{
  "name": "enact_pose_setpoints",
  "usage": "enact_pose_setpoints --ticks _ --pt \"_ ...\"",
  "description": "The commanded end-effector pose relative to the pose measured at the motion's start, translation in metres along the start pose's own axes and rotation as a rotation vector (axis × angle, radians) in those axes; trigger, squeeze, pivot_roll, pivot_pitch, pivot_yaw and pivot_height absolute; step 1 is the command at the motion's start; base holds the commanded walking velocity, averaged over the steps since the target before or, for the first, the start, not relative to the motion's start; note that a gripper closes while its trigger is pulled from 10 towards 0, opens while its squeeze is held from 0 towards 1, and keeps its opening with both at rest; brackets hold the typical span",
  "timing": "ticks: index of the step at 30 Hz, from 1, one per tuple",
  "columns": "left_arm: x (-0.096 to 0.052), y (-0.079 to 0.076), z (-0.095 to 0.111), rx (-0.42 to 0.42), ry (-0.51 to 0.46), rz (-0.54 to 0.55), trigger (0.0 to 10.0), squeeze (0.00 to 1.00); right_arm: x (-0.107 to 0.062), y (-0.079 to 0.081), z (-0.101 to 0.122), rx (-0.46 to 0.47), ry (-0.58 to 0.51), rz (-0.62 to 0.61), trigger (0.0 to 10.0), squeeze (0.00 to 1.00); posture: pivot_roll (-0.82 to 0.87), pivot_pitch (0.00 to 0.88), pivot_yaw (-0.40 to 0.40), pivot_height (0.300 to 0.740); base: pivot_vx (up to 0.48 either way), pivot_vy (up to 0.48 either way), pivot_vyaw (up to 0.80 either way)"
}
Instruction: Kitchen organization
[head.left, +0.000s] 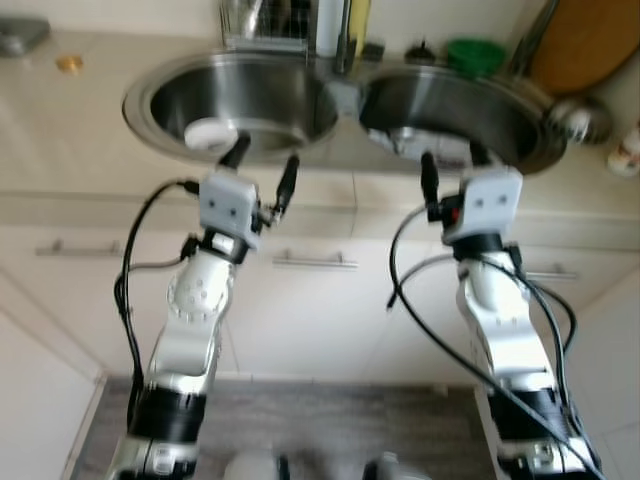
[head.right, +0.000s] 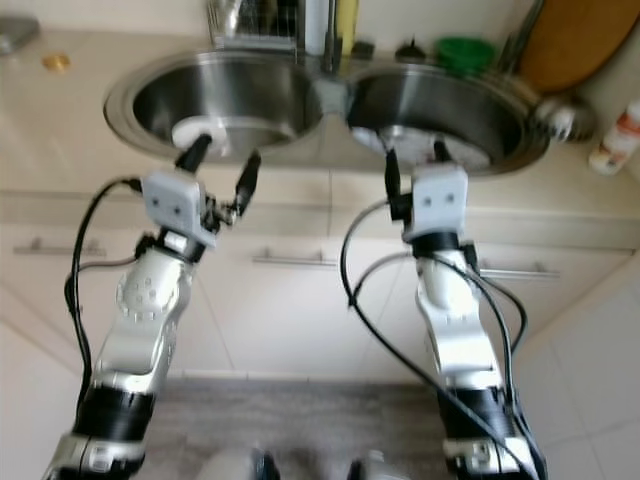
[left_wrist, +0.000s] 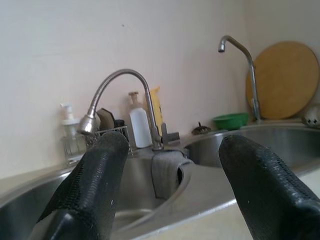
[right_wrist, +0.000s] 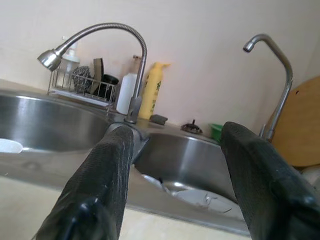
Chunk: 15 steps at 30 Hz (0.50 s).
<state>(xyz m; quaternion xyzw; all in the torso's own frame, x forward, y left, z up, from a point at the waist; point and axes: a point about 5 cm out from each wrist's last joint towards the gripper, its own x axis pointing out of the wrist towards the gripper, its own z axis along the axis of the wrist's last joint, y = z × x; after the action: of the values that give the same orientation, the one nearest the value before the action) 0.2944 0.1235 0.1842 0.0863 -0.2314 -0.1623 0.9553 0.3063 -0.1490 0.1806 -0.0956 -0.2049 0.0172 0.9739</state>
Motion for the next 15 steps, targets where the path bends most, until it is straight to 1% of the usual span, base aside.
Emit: enact_pose_setpoints --ticks 1,6,15 --pt "0.0022 -0.0041 0.0039 -0.008 -0.017 -0.015 10.0 0.00 0.0008 -0.0034 0.0008 -0.009 -0.004 -0.015 10.0 0.00 0.16 0.000 -0.072 0.740 0.000 0.341 0.00" --pt "0.0022 -0.0042 0.0039 -0.009 -0.018 -0.016 10.0 0.00 0.0012 -0.0032 0.0001 -0.008 -0.001 -0.017 10.0 0.00 0.16 0.000 -0.072 0.740 0.000 0.372 0.00" --pt "0.0019 -0.0053 0.0036 -0.008 -0.019 -0.018 10.0 0.00 0.0015 -0.0020 -0.0020 -0.008 0.006 -0.015 10.0 0.00 0.16 0.000 -0.074 0.740 0.000 0.428 0.00"
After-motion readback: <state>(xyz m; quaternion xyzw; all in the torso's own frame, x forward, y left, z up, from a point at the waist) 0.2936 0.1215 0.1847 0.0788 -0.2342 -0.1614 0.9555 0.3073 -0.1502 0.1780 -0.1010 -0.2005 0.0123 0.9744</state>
